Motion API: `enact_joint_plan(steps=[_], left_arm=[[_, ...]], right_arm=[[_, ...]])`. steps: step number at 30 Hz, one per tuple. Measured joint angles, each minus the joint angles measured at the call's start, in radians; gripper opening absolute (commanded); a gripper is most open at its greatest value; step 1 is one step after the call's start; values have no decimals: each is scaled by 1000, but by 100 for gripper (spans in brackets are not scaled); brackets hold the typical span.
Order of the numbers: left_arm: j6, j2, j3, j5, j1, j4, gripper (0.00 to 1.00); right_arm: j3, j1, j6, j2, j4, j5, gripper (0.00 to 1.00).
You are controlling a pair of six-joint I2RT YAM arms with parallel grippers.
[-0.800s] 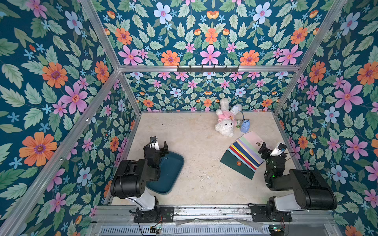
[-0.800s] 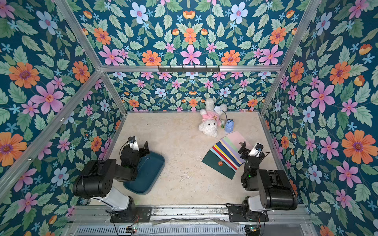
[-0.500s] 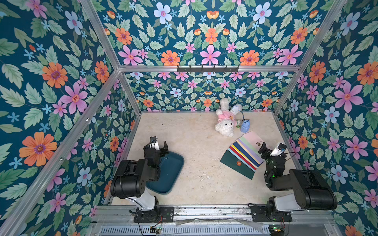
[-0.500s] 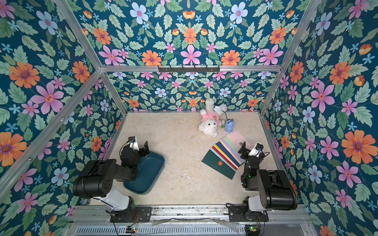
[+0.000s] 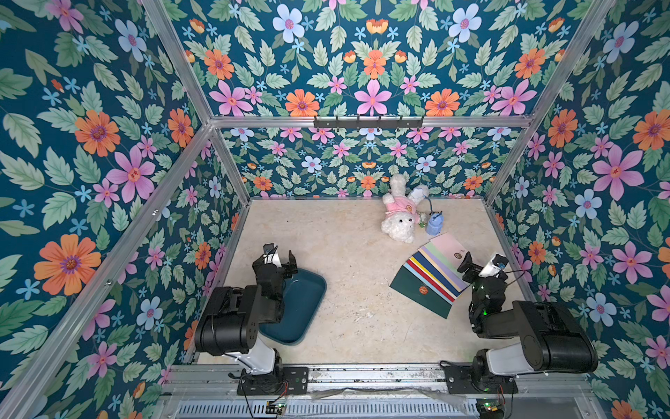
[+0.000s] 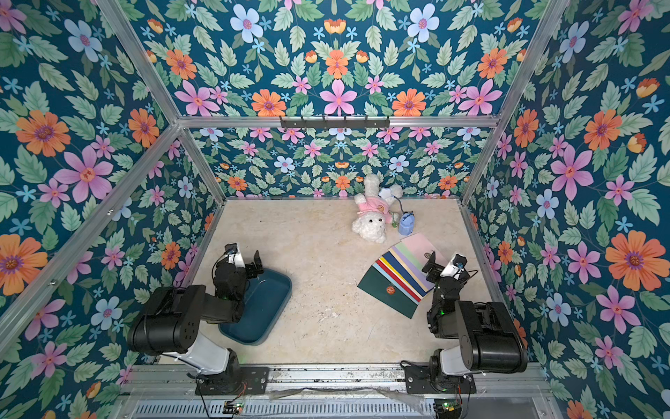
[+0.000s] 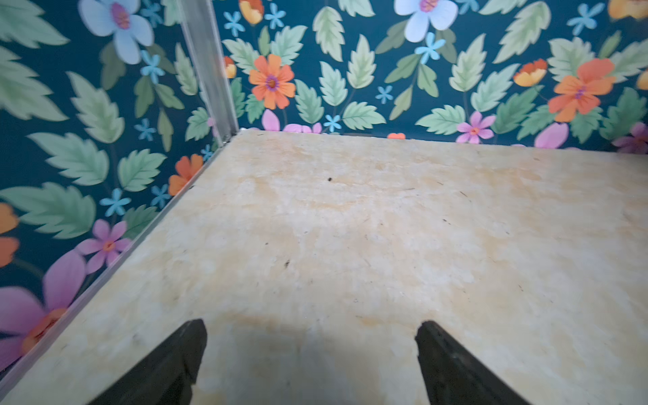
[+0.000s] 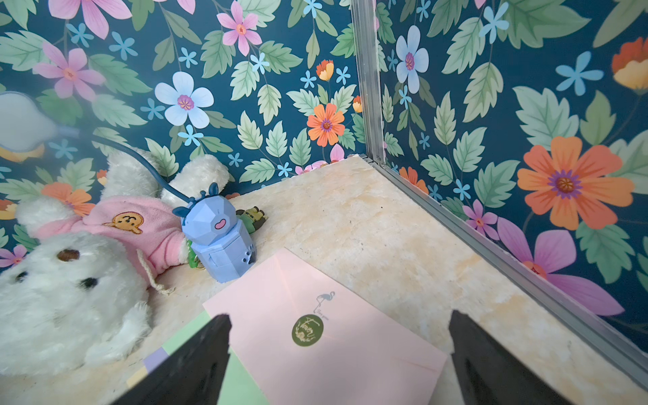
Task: Put the sealed envelopes into the storage box
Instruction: Move the storage box to the center of the board.
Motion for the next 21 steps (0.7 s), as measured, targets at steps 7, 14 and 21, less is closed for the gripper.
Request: enact_joint_plan(steps=[7, 14, 21], left_arm=[[-135, -351, 85, -142, -79, -233, 100], [-552, -503, 245, -208, -74, -690, 96], [-626, -521, 380, 86, -121, -1106, 84]], right_arm=[[2, 17, 15, -133, -68, 81, 99], [91, 8, 291, -490, -453, 200, 99], [215, -12, 418, -657, -827, -23, 95]])
